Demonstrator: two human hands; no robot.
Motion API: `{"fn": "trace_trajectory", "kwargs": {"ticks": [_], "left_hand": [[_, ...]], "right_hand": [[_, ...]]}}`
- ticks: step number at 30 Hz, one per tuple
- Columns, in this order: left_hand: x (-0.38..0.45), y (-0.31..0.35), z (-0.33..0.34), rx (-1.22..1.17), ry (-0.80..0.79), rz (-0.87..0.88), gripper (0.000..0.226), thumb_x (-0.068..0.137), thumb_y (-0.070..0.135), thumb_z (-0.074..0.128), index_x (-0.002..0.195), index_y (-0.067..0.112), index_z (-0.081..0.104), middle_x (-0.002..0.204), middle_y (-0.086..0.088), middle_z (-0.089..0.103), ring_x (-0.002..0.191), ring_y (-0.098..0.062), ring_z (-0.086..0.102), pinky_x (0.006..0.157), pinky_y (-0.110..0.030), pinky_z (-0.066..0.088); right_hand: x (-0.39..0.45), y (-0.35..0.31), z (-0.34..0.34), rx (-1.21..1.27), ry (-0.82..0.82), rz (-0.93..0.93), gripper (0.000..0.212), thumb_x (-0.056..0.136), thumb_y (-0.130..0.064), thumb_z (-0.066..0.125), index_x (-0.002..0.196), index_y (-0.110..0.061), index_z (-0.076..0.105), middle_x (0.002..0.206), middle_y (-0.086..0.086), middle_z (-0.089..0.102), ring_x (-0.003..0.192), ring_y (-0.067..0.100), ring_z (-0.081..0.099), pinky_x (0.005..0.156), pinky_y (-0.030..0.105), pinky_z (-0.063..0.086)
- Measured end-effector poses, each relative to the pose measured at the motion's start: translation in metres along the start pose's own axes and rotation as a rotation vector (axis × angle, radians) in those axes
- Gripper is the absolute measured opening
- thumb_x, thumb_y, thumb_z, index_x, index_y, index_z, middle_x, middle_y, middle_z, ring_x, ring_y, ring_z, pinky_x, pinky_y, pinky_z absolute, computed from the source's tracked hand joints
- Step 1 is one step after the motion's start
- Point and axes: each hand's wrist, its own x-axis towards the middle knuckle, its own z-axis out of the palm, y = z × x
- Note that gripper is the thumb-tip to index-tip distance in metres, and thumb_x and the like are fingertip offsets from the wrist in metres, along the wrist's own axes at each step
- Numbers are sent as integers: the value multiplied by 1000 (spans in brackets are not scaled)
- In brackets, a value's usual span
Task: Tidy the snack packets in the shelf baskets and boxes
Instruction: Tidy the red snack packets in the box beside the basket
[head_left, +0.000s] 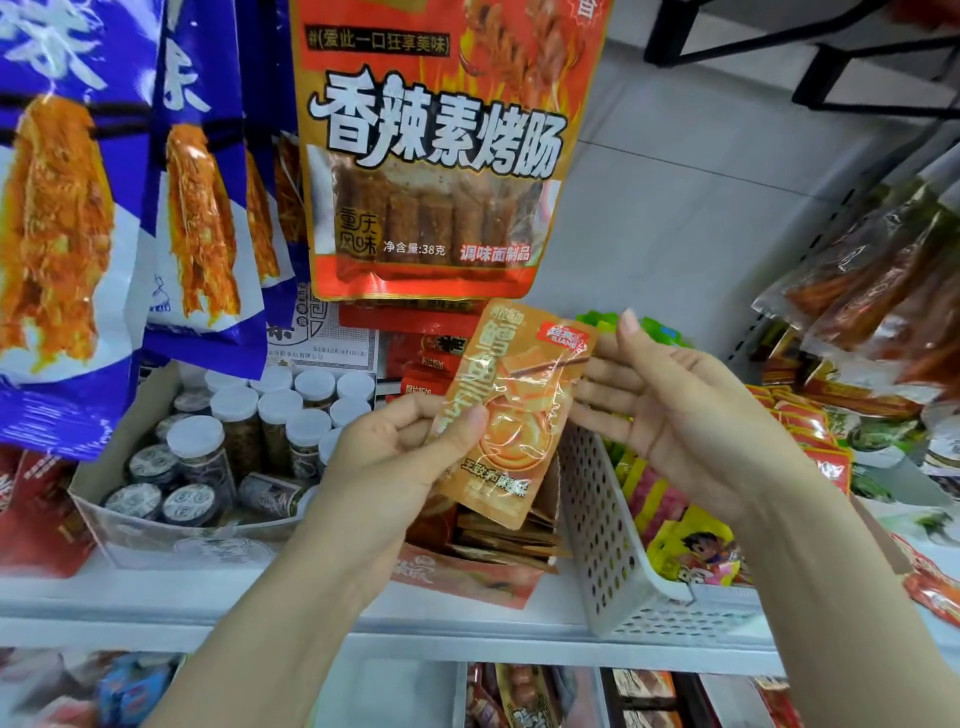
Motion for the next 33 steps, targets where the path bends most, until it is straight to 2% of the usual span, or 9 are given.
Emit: {"fn": "trace_trajectory", "kwargs": {"ticks": [5,9,12,16,19,21,23,28,33], "left_hand": [[-3,-3,0,119,-26,85,21,71,37,74,86,22,74,90,-8,77,84,-21,74,68,-21,57],[-5,2,0,217,1,142,18,79,42,65,89,32,75,86,5,77,81,-5,72,64,-9,50],[-5,7,-10,514,6,265,37,72,63,63,99,37,71,93,21,72,89,4,66,72,-8,49],[-8,0,-19,1127,-275,312,67,56,81,68,113,47,63,107,37,56,109,14,45,89,-9,38],[-12,-14,-17,1248,-375,356,76,59,78,70,126,47,55,108,44,43,112,14,35,94,-7,29],[-11,-19,-17,1251,-379,403,64,67,72,68,125,45,58,109,39,46,112,10,37,96,-8,30],[-9,-22,-19,1223,-340,416,50,76,59,69,123,41,62,114,31,53,112,7,40,97,-9,31],[-7,-28,-23,1227,-329,454,42,83,45,72,123,36,63,119,24,57,113,5,41,97,-10,31],[-7,-28,-24,1232,-329,490,39,83,43,72,120,30,66,117,22,58,113,3,43,100,-20,37]], "right_hand": [[-1,3,5,-194,59,-19,25,78,-28,70,94,-8,75,91,9,76,78,12,71,67,20,57],[-4,-2,4,-321,180,-124,10,84,-17,71,89,-10,75,81,10,75,65,10,65,59,17,54],[-7,-16,-8,-512,349,-285,4,84,-14,73,86,-18,74,78,0,76,64,9,68,61,20,55],[-10,-14,-14,-1100,483,-383,11,81,-28,77,77,-29,66,69,-15,69,62,-3,66,63,15,52],[-11,2,3,-1263,437,-402,17,79,-29,78,75,-33,62,66,-19,65,64,-5,64,63,10,47],[-10,15,9,-1324,393,-427,19,79,-25,78,73,-30,60,64,-10,66,65,11,67,68,28,53],[-10,26,13,-1354,355,-445,19,80,-20,77,75,-25,60,61,-7,64,62,20,64,63,35,51],[-8,40,18,-1388,315,-493,25,79,-13,76,73,-24,54,54,-15,45,54,22,53,54,34,47],[-8,54,13,-1483,199,-282,24,83,-18,70,74,-25,49,68,2,63,67,28,60,59,39,50]]}}
